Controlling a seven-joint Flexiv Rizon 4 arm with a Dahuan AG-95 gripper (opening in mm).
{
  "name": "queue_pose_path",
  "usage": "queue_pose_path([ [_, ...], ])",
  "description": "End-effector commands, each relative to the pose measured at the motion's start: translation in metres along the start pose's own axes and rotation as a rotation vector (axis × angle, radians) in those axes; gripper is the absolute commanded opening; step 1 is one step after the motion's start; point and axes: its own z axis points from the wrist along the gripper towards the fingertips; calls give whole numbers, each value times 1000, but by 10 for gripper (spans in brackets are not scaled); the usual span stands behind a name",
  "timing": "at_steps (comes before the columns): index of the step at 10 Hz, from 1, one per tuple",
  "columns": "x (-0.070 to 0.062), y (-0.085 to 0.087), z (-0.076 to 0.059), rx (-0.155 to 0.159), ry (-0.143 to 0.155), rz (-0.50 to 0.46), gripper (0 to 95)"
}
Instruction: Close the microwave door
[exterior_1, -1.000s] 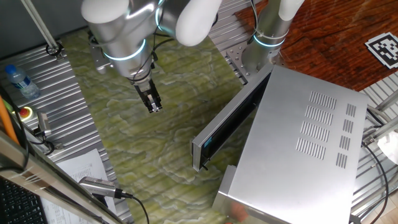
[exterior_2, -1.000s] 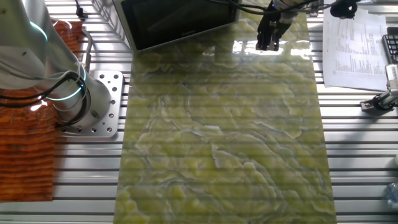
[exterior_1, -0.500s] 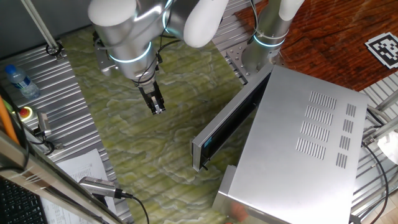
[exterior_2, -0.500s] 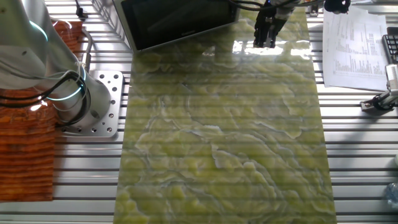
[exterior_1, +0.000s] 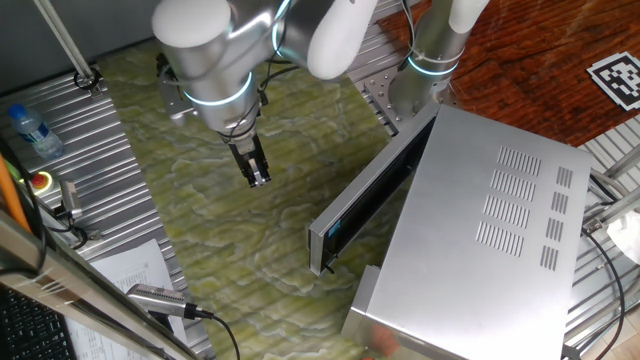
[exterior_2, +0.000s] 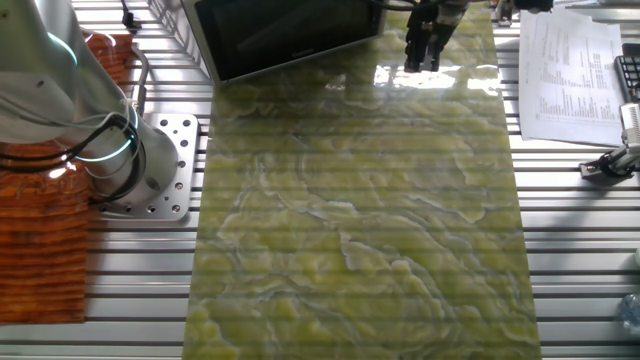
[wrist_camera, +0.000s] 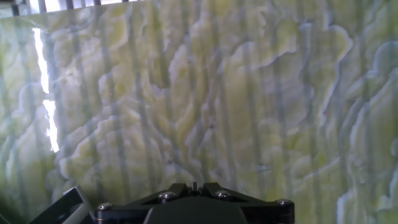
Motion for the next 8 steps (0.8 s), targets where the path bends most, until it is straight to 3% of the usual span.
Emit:
queue_pose_path([
  [1, 1, 2, 2, 3, -3, 5, 0],
  [8, 4, 6, 4, 2, -4, 23, 0],
])
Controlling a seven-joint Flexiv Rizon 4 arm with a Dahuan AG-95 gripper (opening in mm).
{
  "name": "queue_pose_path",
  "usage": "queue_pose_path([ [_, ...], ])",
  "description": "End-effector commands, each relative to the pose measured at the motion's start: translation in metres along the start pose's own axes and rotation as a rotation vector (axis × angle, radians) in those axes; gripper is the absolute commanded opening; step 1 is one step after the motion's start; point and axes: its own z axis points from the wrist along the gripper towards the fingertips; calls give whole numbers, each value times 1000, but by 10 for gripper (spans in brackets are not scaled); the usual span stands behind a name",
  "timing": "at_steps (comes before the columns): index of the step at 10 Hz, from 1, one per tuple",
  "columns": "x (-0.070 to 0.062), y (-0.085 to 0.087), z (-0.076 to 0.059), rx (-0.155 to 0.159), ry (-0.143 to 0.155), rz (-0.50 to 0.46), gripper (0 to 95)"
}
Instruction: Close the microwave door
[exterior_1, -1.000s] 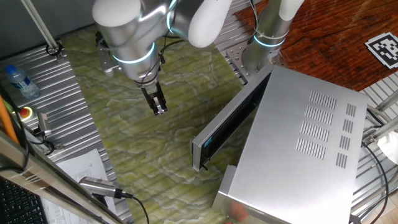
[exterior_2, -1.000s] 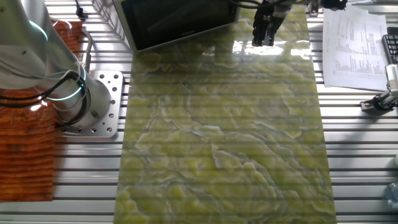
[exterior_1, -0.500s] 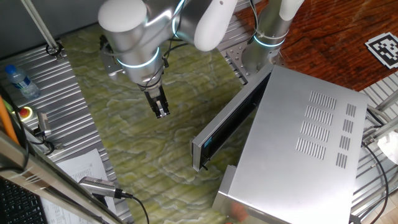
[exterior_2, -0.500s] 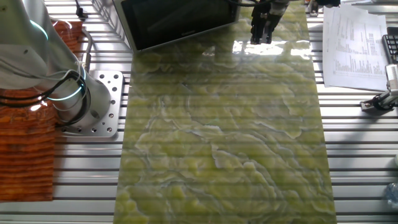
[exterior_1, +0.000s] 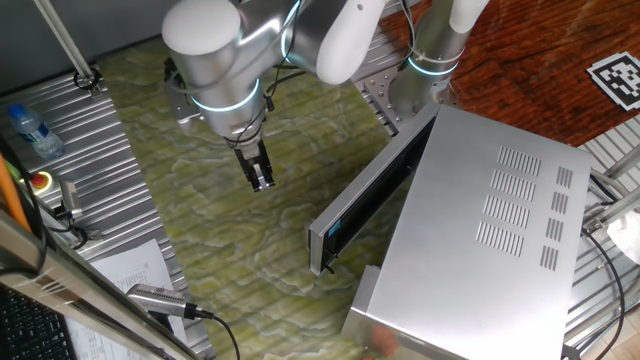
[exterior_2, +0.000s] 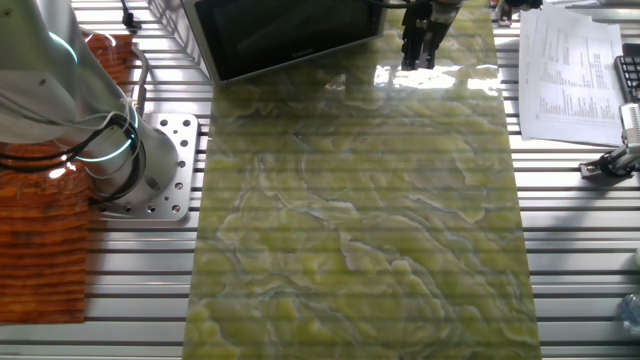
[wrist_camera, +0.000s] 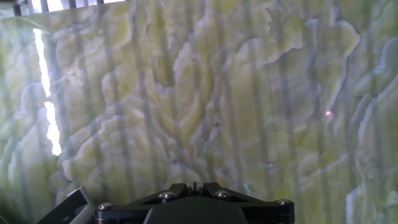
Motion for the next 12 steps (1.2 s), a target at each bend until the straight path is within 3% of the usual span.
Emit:
queue_pose_path([
  [1, 1, 0, 0, -7, -4, -9, 0],
  [3, 1, 3, -3, -28, -13, -14, 0],
  [6, 1, 12, -10, -28, -2, 15, 0],
  [7, 1, 12, -10, -13, 0, 17, 0],
  [8, 1, 12, -10, 25, -12, 11, 0],
  [12, 1, 12, -10, 43, -17, -68, 0],
])
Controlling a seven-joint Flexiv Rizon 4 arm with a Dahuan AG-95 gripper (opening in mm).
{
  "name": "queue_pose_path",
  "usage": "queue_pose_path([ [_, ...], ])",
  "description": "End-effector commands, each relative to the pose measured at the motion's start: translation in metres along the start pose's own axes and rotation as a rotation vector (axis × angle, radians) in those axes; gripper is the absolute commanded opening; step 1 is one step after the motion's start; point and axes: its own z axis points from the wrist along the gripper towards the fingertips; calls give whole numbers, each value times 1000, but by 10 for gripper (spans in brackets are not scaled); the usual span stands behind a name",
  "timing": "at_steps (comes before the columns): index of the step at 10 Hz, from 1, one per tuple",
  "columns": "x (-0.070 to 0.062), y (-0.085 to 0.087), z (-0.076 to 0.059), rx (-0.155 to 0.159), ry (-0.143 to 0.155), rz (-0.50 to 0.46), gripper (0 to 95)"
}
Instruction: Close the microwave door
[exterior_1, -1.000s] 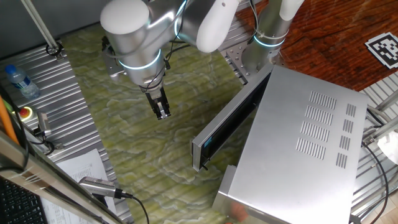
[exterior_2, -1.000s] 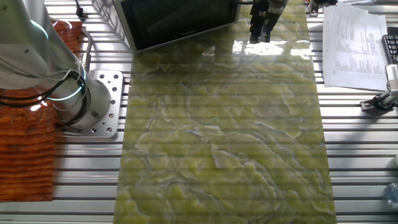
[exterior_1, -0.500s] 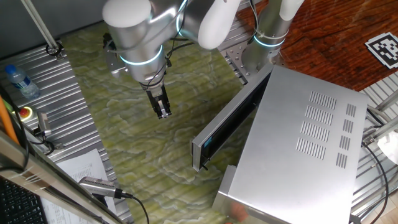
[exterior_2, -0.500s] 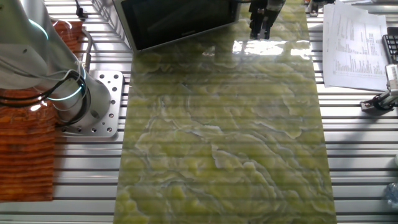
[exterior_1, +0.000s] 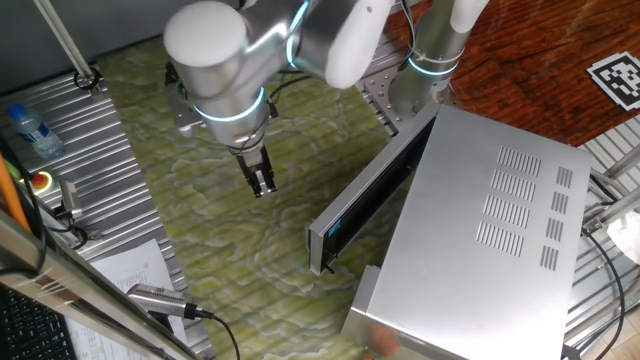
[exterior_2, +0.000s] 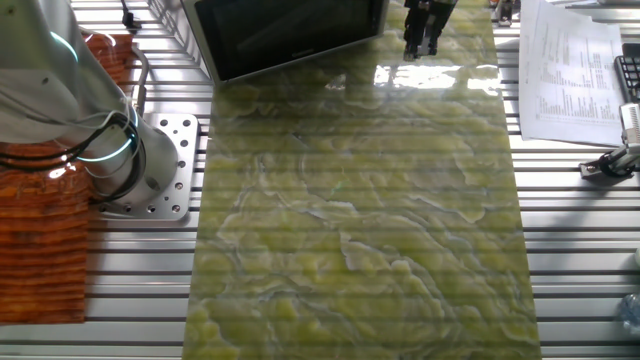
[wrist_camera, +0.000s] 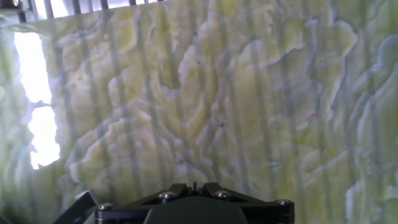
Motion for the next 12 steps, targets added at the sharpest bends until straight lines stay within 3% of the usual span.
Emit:
queue_pose_path([
  [1, -1, 0, 0, -23, -7, -46, 0],
  [3, -1, 0, 1, -40, -19, -76, 0],
  [4, 0, 8, 4, -93, -14, -83, 0],
  [5, 3, 18, 5, -122, -12, -78, 0],
  [7, 14, 43, 4, -133, -7, -60, 0],
  [9, 30, 62, 3, -177, -5, -57, 0],
  [12, 42, 82, 2, -198, -4, -50, 0],
])
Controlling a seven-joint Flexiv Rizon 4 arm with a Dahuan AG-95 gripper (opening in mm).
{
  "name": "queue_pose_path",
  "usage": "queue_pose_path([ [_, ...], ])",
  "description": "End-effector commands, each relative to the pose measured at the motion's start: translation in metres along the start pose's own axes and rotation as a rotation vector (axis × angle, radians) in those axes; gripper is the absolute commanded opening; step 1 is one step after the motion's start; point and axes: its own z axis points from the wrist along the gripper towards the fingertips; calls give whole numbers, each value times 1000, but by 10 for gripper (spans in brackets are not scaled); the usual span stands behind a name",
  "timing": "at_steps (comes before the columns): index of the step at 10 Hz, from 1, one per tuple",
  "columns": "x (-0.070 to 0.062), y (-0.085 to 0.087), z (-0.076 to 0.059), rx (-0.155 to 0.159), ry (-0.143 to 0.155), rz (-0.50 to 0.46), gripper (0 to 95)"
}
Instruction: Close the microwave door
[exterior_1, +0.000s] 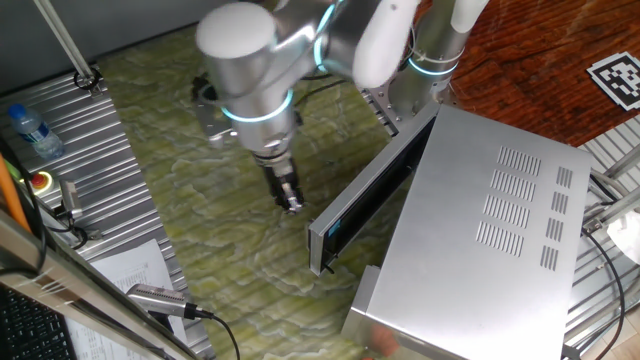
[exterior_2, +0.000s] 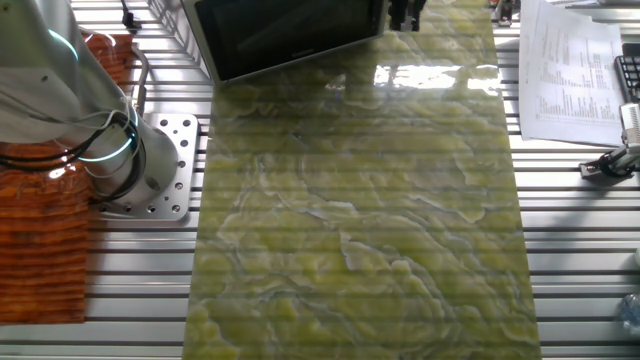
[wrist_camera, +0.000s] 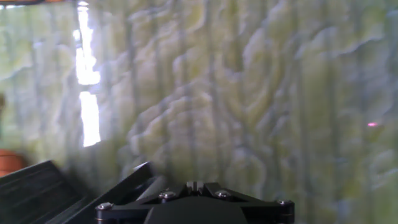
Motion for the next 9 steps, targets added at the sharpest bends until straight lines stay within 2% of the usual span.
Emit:
queue_pose_path([
  [1, 3, 11, 4, -28, 0, 1, 0],
  [9, 26, 47, 16, -34, -5, -3, 0],
])
